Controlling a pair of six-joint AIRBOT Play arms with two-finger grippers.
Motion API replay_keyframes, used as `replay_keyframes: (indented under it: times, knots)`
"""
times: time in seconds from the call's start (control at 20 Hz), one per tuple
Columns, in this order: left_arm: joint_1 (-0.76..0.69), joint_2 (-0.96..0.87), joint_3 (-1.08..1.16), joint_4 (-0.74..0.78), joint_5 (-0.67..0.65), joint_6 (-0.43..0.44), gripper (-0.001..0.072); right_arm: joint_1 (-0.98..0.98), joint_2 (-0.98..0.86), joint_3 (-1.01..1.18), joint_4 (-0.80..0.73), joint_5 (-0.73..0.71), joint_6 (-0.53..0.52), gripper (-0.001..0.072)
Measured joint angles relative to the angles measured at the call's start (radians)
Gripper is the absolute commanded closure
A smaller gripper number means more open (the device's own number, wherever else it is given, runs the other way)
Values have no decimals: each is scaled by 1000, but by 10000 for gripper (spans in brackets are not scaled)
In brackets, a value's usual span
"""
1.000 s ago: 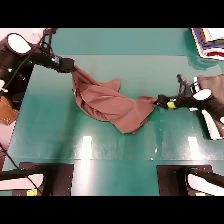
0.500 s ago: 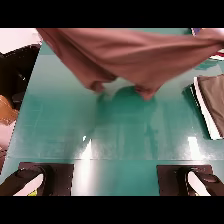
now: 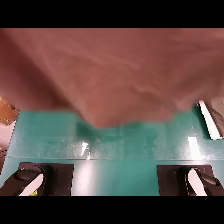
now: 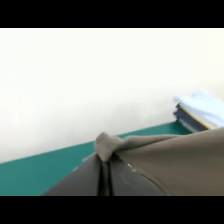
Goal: Fold the shirts.
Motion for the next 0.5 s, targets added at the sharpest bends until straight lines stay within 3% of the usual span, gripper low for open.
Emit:
replay_keyframes:
  times: [0.3,0.5]
  knots:
    - [1,-170,-323,100,-92,-18,680,240,-297,-32,-130,63,34,697]
    - [2,-352,-576,108,8,-20,679,367,-568,-91,-219,26,45,697]
